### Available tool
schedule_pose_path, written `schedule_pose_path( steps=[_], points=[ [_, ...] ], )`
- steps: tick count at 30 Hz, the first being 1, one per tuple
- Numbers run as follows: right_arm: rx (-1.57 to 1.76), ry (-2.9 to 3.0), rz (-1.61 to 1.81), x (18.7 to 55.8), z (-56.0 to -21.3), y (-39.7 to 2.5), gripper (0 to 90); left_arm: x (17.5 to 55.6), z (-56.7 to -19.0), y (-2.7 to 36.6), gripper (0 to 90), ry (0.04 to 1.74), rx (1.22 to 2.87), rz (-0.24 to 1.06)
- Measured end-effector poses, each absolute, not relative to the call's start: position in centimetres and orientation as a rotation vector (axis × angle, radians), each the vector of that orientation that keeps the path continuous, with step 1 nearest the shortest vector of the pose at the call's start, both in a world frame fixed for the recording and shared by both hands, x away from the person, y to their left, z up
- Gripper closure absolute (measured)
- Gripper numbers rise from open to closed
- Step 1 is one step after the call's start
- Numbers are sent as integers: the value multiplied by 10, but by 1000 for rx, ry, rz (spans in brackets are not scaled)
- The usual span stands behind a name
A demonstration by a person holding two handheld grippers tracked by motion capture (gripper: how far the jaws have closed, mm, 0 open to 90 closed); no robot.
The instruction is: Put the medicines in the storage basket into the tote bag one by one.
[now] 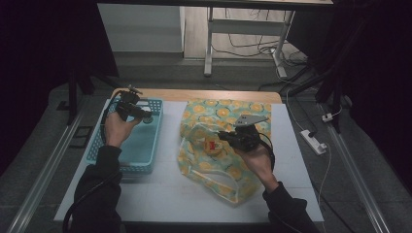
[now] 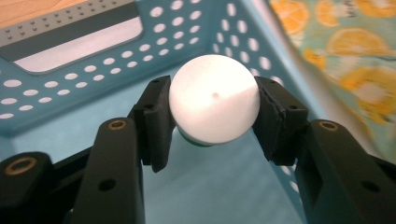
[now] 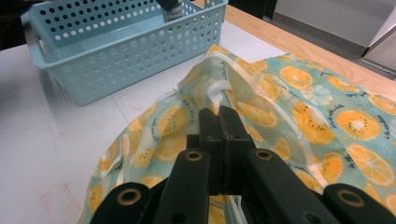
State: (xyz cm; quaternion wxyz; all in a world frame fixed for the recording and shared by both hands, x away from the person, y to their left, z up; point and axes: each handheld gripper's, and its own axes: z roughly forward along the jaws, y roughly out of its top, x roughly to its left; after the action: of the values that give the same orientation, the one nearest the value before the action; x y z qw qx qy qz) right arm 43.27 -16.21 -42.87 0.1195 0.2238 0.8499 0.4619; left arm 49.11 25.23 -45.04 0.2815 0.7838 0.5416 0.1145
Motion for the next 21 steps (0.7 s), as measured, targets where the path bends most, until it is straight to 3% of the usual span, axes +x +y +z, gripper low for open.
schedule_pose_path(
  steps=[21],
  points=[
    [657, 2484, 1346, 433, -430, -163, 895, 442, -421, 233, 505, 1228, 2117, 280]
  ],
)
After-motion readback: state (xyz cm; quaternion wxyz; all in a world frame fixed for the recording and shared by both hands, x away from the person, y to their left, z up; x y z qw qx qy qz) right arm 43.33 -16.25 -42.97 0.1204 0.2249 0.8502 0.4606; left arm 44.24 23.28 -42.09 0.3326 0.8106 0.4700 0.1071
